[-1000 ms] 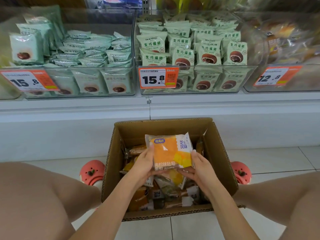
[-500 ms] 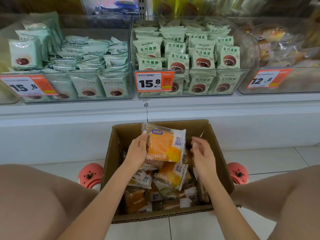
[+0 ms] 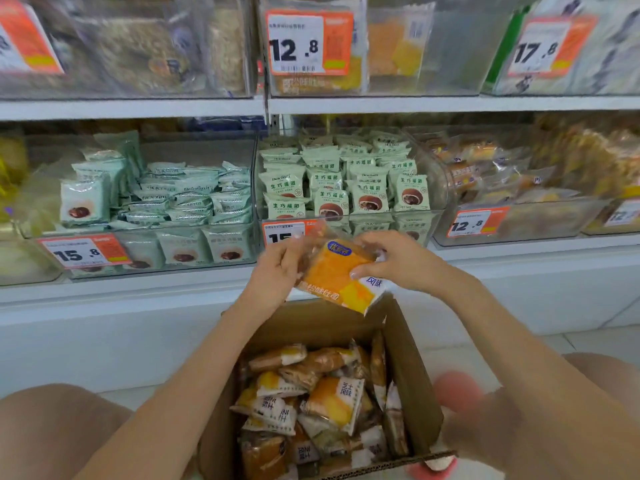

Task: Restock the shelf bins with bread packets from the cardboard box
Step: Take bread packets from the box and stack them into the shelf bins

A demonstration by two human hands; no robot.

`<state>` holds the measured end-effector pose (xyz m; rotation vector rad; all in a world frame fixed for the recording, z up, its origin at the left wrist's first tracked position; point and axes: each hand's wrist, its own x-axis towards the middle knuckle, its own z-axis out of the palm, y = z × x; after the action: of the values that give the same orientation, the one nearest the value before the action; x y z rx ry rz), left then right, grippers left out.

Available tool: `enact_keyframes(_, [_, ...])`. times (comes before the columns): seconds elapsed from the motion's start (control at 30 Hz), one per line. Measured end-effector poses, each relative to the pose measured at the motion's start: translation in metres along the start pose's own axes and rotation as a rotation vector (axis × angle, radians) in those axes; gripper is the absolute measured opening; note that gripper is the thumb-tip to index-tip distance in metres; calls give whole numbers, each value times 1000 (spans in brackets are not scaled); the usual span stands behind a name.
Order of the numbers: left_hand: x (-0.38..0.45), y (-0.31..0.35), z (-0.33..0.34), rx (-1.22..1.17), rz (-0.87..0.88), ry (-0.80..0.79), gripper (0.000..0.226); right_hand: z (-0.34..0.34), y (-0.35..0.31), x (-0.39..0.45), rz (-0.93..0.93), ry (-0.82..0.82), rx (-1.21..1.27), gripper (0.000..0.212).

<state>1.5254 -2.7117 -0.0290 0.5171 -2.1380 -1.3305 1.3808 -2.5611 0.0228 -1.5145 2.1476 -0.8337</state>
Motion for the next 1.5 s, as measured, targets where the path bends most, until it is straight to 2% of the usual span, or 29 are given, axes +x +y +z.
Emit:
enact_keyframes(0.1, [25, 47, -15, -52, 72, 149, 46, -45, -22, -3, -65, 118, -67, 30])
enact_keyframes(0.13, [31, 64, -20, 38, 142, 214, 47, -62, -30, -2, -91, 160, -89, 30])
enact_keyframes(0.23, [58, 105, -37, 552, 410, 395, 55, -115, -56, 2, -181, 332, -160, 29])
enact_keyframes(0.37, [113, 145, -50, 846, 762, 454, 39, -188, -91, 15, -262, 527, -294, 30])
enact_keyframes(0.5, [167, 168, -58, 956, 790, 490, 47, -251, -114, 35, -316, 610, -435, 26])
enact_keyframes(0.6, [201, 171, -56, 1126, 793, 509, 51, -289, -123, 60, -309, 671, -536, 27])
enact_keyframes(0.7, [223, 159, -51, 1230, 819, 561, 51, -315, -120, 97, -151, 646, -725, 41])
enact_keyframes(0.8, [233, 150, -46, 1135, 909, 695, 47, -326, -105, 139, 1, 488, -879, 47])
enact_keyframes(1.0, [239, 145, -41, 1080, 1005, 859, 41, -319, -58, 214, 71, 237, -770, 47])
enact_keyframes(1.1, [240, 144, -40, 1087, 1003, 872, 43, -305, -41, 236, 32, 178, -723, 27])
enact_keyframes(1.2, [241, 143, -40, 1079, 1003, 876, 42, -292, -27, 247, -9, 225, -646, 29])
enact_keyframes(1.33, [243, 141, -39, 1075, 1006, 884, 38, -289, -22, 251, 14, 323, -621, 51])
enact_keyframes(1.5, [241, 143, -39, 1098, 976, 841, 39, -290, -23, 249, 93, 375, -659, 65])
